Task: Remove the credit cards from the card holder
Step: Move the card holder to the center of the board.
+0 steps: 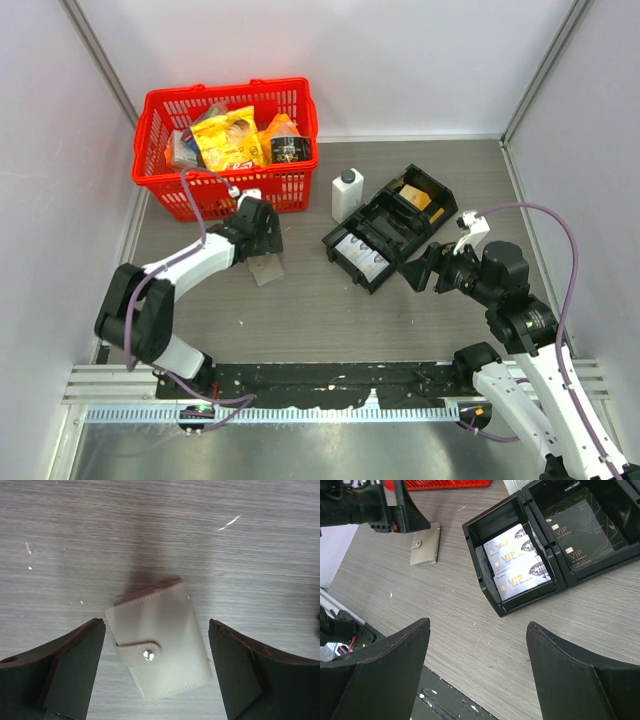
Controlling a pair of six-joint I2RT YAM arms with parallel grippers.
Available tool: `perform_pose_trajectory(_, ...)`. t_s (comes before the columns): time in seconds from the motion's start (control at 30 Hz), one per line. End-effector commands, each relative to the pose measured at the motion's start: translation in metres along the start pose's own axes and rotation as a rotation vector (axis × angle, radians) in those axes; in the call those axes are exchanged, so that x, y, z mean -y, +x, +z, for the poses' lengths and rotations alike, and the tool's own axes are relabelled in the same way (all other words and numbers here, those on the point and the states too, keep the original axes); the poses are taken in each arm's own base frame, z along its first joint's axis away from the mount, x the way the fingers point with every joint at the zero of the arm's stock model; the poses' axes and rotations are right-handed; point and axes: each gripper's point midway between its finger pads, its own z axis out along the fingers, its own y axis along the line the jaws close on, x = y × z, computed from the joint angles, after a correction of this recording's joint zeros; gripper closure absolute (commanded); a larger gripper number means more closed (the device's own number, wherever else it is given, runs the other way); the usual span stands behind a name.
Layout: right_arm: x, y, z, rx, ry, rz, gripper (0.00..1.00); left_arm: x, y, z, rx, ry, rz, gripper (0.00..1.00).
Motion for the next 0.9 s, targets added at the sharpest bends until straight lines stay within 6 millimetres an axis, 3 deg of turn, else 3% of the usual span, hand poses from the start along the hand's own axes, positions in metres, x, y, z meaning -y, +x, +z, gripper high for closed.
perform_pose_trajectory(0.0,-0.006,-0.005,0.001,0.024,-0.033,-0.013,0.18,-0.007,-0.023,0.015,0.062,-0.062,0.123,0.11)
perform_pose_trajectory(0.13,-0.008,-0.004,0.002,0.021,-0.045,-0.017,0.18,0.001,-0.017,0.027,0.045,-0.022,0.168,0.09)
perform_pose_trajectory(0.37,-0.008,-0.005,0.002,0.025,-0.05,-0.018,0.18,0.009,0.021,0.038,-0.082,0.055,0.183,0.09)
perform_pose_trajectory(0.63,-0.007,-0.004,0.003,0.025,-0.045,-0.018,0.18,0.02,0.049,-0.001,-0.167,0.174,0.032,0.14)
perform_pose_trajectory(0.77,-0.007,-0.004,0.004,0.021,-0.043,-0.015,0.18,0.038,0.082,-0.027,-0.234,0.284,-0.081,0.16)
perform_pose_trajectory(0.87,-0.006,-0.004,0.004,0.024,-0.039,-0.013,0.18,0.046,0.094,-0.045,-0.229,0.339,-0.106,0.16)
